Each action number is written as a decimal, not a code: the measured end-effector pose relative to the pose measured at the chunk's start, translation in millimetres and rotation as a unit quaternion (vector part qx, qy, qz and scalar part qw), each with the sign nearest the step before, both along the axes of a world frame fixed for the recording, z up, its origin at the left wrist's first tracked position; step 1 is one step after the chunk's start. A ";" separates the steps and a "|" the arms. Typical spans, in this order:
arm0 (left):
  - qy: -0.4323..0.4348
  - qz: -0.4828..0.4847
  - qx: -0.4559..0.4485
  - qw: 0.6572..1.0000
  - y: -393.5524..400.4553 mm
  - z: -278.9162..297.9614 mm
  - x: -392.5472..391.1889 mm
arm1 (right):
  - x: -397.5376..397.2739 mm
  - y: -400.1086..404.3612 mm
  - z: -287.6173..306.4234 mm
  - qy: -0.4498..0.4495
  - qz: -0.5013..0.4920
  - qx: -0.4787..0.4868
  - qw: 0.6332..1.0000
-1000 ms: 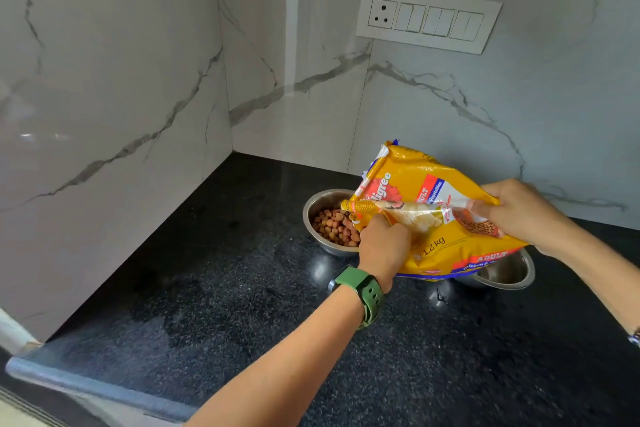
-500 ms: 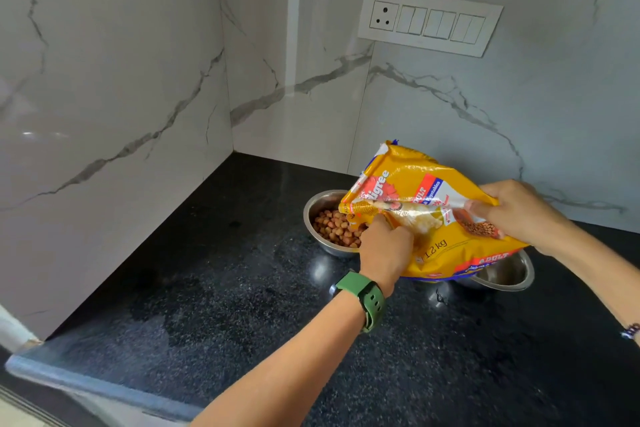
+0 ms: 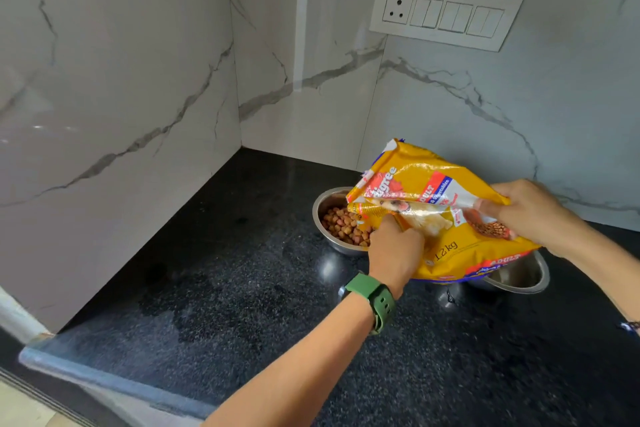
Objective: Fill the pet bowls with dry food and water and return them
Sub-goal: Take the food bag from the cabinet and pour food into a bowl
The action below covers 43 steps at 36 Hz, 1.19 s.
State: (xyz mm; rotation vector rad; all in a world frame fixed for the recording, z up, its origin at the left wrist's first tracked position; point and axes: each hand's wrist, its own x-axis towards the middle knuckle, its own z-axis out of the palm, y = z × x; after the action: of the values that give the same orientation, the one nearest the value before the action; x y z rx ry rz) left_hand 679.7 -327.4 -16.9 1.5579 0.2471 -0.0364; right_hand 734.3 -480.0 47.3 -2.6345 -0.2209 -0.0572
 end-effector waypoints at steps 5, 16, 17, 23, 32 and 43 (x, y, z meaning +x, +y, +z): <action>0.003 -0.007 0.001 1.000 2.9 3.5 3.4 | -1.0 1.0 2.5 0.005 0.002 -0.005 1.000; -0.014 0.002 -0.014 1.000 1.4 1.8 4.8 | 9.6 1.6 4.6 0.005 0.011 -0.020 1.000; -0.013 -0.002 -0.007 1.000 0.6 0.9 4.6 | 10.4 1.1 3.2 0.011 0.010 -0.017 1.000; -0.021 -0.003 0.023 1.000 0.6 4.1 6.4 | 9.2 -0.9 3.4 0.009 0.003 0.004 1.000; -0.058 0.020 0.030 0.998 1.3 6.2 6.6 | 10.6 -1.7 9.9 -0.040 0.018 0.029 0.999; -0.024 -0.004 0.058 0.998 7.6 6.8 2.3 | 11.1 2.9 -0.5 -0.009 0.025 0.025 0.999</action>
State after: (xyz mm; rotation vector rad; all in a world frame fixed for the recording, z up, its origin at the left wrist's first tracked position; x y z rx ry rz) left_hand 682.0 -319.8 -10.1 1.6731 0.2088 0.0086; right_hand 745.5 -477.1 46.8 -2.5789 -0.2887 -0.0679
